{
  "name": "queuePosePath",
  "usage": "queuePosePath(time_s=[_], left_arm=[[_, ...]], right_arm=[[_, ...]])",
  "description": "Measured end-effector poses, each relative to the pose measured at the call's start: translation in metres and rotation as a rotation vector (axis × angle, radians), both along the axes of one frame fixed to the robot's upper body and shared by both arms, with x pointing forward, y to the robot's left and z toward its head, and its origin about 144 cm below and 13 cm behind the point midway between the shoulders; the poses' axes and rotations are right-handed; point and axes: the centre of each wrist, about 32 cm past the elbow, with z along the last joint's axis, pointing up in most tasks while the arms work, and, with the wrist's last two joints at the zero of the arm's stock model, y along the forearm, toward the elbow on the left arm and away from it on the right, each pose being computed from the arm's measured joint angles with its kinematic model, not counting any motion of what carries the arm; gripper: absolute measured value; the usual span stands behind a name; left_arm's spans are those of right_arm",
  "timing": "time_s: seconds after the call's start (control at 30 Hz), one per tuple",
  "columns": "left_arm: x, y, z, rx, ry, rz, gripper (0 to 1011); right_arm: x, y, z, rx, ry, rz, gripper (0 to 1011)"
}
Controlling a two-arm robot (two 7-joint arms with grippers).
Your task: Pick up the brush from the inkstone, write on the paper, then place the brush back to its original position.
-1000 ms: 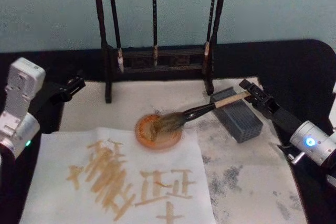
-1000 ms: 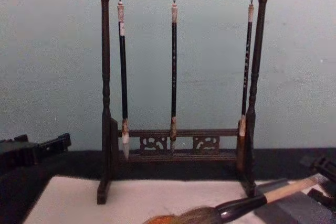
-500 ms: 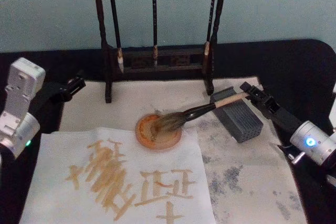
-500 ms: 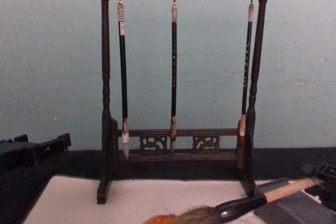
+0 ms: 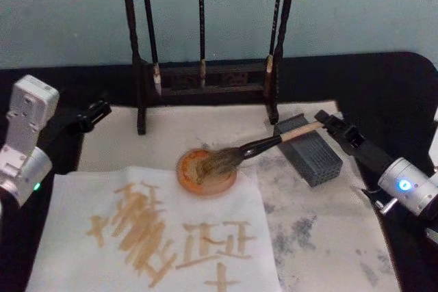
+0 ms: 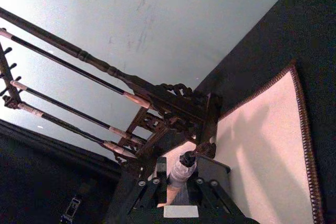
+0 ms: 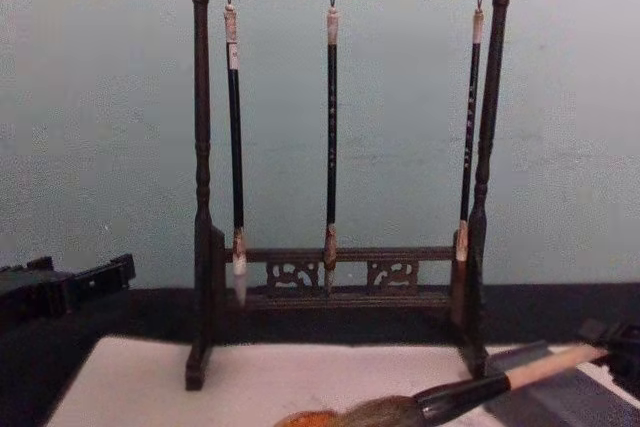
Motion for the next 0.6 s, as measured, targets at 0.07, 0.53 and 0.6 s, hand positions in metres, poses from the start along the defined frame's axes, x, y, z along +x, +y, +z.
queuePosePath(time_s=[0.07,0.53,0.6], left_arm=[[0.0,0.0,0.0,0.0,0.0,0.0,1000],[0.0,0.0,0.0,0.0,0.0,0.0,1002],[0.0,0.0,0.0,0.0,0.0,0.0,1002]], right_arm=[[0.0,0.0,0.0,0.0,0.0,0.0,210],[0.0,-0.0001,-0.0001,-0.001,0.001,0.0,201],[-0.0003,-0.0002,-0.0001,-0.001,0.001,-0.002,196]])
